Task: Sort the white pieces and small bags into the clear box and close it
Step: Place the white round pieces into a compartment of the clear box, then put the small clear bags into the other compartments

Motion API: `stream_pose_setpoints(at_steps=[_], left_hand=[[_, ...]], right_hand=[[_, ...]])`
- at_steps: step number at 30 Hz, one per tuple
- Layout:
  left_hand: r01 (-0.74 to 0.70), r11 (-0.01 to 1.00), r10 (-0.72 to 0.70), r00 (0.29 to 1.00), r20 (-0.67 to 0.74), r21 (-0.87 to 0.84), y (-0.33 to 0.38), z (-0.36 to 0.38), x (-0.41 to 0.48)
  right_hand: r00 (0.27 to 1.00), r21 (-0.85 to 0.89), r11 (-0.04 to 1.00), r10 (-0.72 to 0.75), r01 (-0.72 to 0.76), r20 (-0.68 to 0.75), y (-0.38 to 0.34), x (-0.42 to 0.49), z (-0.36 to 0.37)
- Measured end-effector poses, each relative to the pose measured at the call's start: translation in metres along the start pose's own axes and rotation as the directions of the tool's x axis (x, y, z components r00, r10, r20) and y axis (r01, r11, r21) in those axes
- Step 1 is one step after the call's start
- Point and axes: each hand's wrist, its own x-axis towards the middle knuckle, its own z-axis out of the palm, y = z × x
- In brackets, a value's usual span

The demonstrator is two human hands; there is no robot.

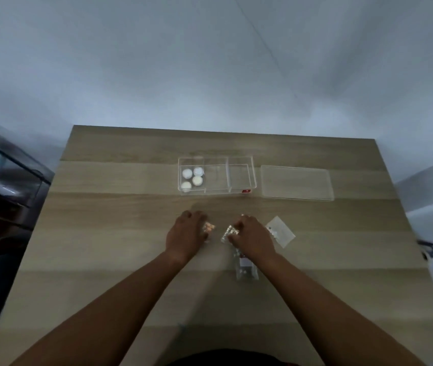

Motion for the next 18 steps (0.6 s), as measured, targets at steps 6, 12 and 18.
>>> stream_pose_setpoints(at_steps=[6, 12, 18], left_hand=[[0.082, 0.996, -0.082, 0.997, -0.001, -0.017, 0.008, 0.000, 0.000], [0.052, 0.998, -0.052, 0.999, 0.008, -0.020, 0.013, 0.001, -0.007], [0.162, 0.986, -0.159, 0.985, 0.062, -0.036, 0.010, -0.003, -0.010]], right_hand=[[1.000, -0.012, 1.000, 0.003, -0.003, -0.023, -0.003, 0.002, 0.006], [0.998, 0.041, 0.998, -0.056, 0.056, -0.012, -0.002, -0.003, 0.006], [0.989, 0.225, 0.974, 0.061, -0.030, -0.132, 0.004, 0.008, -0.016]])
